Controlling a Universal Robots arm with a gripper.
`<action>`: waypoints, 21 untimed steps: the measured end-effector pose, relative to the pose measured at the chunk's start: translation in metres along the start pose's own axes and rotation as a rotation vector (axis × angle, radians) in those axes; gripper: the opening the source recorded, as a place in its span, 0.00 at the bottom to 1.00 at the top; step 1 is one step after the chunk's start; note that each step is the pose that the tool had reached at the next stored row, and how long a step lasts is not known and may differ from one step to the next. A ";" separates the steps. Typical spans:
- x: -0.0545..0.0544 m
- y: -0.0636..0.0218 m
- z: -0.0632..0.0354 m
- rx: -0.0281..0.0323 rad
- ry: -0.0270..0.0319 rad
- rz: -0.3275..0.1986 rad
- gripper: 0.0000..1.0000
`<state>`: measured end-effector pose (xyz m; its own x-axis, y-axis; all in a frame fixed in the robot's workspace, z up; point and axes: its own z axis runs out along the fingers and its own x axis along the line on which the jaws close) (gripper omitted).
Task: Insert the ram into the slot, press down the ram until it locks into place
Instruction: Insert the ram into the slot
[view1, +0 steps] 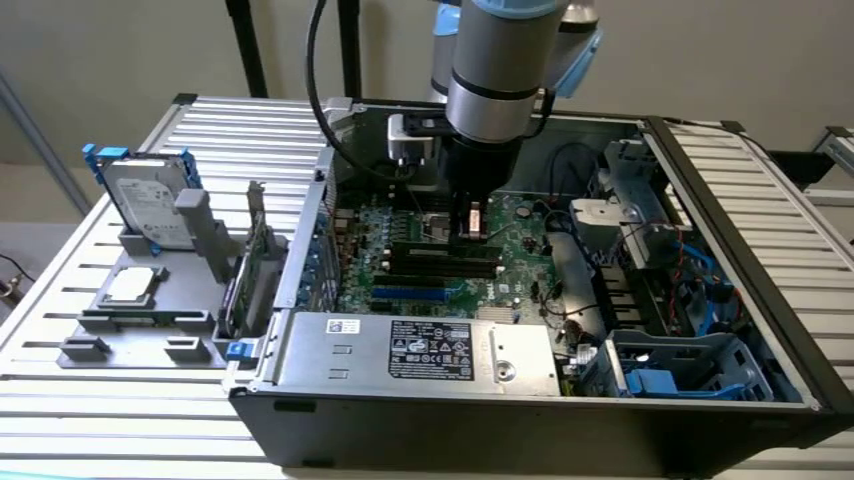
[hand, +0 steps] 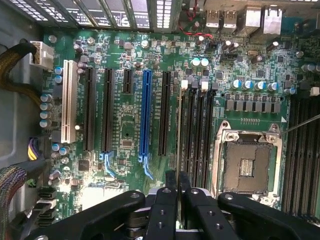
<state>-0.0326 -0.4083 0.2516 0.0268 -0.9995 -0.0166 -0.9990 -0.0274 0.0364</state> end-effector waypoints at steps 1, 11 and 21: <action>0.000 0.0001 0.0017 0.0007 0.0000 0.000 0.13; 0.000 0.0000 0.0061 0.0032 0.0002 0.000 0.13; -0.002 0.0001 0.0109 0.0033 0.0000 0.000 0.13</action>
<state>-0.0331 -0.4058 0.2408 0.0269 -0.9995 -0.0166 -0.9991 -0.0274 0.0331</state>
